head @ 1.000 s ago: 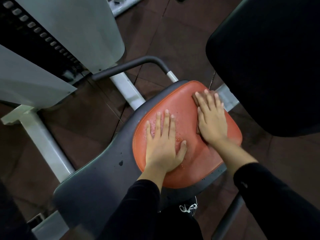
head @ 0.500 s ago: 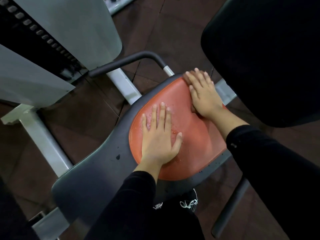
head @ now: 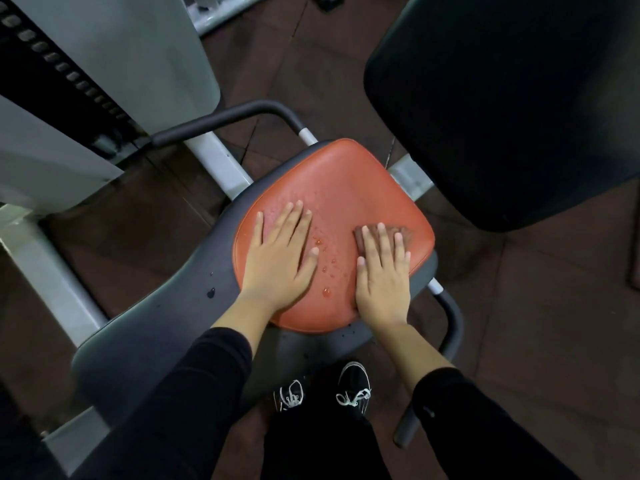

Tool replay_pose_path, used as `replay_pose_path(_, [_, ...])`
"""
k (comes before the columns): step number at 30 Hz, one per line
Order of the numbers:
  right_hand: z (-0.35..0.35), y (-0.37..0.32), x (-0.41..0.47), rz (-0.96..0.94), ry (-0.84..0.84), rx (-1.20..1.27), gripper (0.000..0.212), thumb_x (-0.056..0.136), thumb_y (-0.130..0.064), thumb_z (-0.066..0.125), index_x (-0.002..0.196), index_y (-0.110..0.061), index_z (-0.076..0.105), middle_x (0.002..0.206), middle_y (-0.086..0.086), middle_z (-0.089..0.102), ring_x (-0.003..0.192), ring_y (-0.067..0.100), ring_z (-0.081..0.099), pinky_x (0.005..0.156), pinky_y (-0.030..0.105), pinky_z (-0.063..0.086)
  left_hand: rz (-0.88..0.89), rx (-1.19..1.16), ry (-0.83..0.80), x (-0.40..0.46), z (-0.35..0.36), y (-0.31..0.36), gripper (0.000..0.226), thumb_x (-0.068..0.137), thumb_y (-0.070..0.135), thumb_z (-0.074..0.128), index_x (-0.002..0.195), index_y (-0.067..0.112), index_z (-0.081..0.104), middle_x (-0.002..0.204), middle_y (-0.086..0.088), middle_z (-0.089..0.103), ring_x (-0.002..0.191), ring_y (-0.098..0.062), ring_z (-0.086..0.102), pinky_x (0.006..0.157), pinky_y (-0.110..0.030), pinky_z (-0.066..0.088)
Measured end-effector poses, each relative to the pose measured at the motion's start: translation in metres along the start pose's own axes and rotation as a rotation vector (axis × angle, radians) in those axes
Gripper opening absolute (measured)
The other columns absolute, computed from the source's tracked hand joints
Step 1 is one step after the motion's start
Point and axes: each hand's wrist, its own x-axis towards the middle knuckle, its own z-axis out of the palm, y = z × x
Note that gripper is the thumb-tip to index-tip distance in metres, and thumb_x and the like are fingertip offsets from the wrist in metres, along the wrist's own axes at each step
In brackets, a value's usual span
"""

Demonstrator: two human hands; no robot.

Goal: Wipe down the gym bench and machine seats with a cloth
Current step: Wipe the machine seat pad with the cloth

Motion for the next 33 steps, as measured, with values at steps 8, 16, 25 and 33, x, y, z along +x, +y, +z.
replay_pose_path(8, [0.011,-0.007,-0.021,-0.047,-0.031,-0.034,0.054,0.097,-0.037,0.017,0.149,-0.025,0.014,0.157,-0.007,0.015,0.146,0.02,0.002,0.118,0.044,0.004,-0.012,-0.023,0.001,-0.039,0.004,-0.037,0.057,0.101,0.046,0.02,0.154,0.027,0.016,0.162,-0.002,0.012,0.149,-0.022,-0.003,0.118,-0.047,-0.007])
replay_pose_path(16, [0.011,-0.023,-0.015,-0.138,-0.044,-0.102,0.053,0.097,-0.036,0.016,0.149,-0.027,0.018,0.157,-0.004,0.017,0.146,0.023,0.004,0.117,0.042,0.0,-0.013,-0.082,0.029,-0.039,0.005,-0.038,0.054,0.101,0.041,0.017,0.153,0.026,0.02,0.162,-0.002,0.014,0.149,-0.022,0.0,0.117,-0.049,-0.005])
replay_pose_path(25, [0.007,0.025,-0.056,-0.72,-0.133,-0.234,0.046,0.099,-0.027,0.033,0.145,-0.027,0.029,0.151,-0.005,0.03,0.143,0.023,0.021,0.117,0.044,0.018,0.0,-0.096,0.024,-0.039,0.005,-0.041,0.053,0.101,0.037,0.017,0.153,0.026,0.022,0.161,-0.003,0.015,0.149,-0.023,0.002,0.118,-0.047,-0.004])
replay_pose_path(33, [-0.006,0.01,-0.015,-0.462,-0.097,-0.2,0.048,0.099,-0.027,0.027,0.147,-0.024,0.025,0.153,-0.003,0.025,0.144,0.025,0.013,0.118,0.045,0.01,-0.01,-0.091,0.018,-0.038,0.005,-0.041,0.054,0.101,0.038,0.015,0.154,0.026,0.017,0.162,-0.001,0.011,0.149,-0.021,0.001,0.118,-0.045,-0.006])
